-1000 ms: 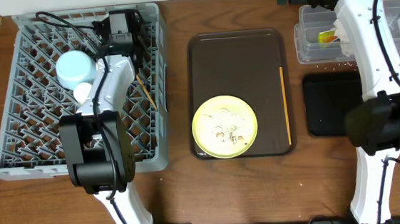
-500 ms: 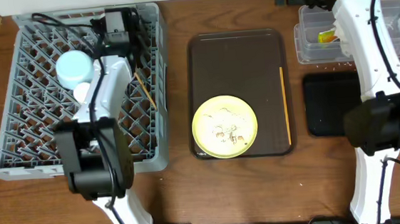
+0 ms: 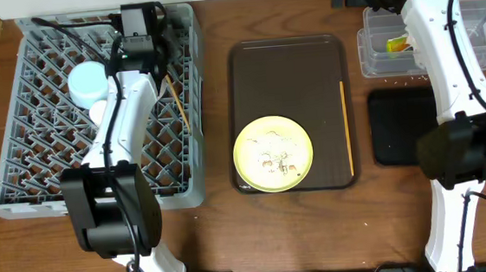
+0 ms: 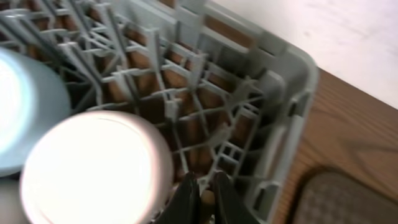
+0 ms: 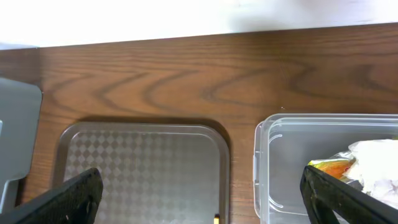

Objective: Sort waste into correct bins and load items into the dishwasher

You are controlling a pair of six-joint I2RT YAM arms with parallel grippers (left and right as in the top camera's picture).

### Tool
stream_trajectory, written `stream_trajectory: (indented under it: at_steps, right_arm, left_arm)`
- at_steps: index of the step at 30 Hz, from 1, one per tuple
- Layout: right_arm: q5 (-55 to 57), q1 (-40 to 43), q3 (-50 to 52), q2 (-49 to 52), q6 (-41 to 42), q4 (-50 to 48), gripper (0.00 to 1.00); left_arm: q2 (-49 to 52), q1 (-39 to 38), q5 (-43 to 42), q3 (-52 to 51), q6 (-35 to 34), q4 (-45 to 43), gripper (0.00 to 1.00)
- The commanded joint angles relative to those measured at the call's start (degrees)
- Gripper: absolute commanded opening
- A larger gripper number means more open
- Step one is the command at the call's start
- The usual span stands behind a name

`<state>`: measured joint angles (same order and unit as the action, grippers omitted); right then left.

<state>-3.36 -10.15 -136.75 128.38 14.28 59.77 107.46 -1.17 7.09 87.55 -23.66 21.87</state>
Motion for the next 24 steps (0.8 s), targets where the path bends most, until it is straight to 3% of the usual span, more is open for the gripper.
stream_trajectory:
  at_steps: [1, 3, 4, 8, 10, 13, 17, 24]
  right_arm:
    - [0.1, -0.5, -0.3, 0.2, 0.5, 0.1, 0.99]
    - [0.1, -0.5, -0.3, 0.2, 0.5, 0.1, 0.99]
    - [0.1, -0.5, -0.3, 0.2, 0.5, 0.1, 0.99]
    - [0.1, -0.5, -0.3, 0.2, 0.5, 0.1, 0.99]
    - [0.1, -0.5, -0.3, 0.2, 0.5, 0.1, 0.99]
    - [0.1, -0.5, -0.3, 0.2, 0.5, 0.1, 0.99]
    - [0.1, -0.5, -0.3, 0.2, 0.5, 0.1, 0.99]
    - [0.1, -0.5, -0.3, 0.2, 0.5, 0.1, 0.99]
  left_arm:
    - [-0.3, -1.3, -3.7, 0.5, -0.3, -0.3, 0.08]
    - [-0.1, -1.6, -3.7, 0.5, -0.4, -0.3, 0.09]
    - [-0.1, -1.7, -3.7, 0.5, -0.3, -0.3, 0.14]
    - [-0.1, -1.8, -3.7, 0.5, -0.3, -0.5, 0.46]
    - [-0.1, -1.7, -3.7, 0.5, -0.3, -0.8, 0.56]
    - [-0.3, -1.7, -3.7, 0.5, -0.3, -1.5, 0.61]
    - [-1.7, -1.8, -5.7, 0.5, -0.3, -0.9, 0.62]
    - [-3.2, -2.3, -29.7, 0.5, -0.3, -1.0, 0.63]
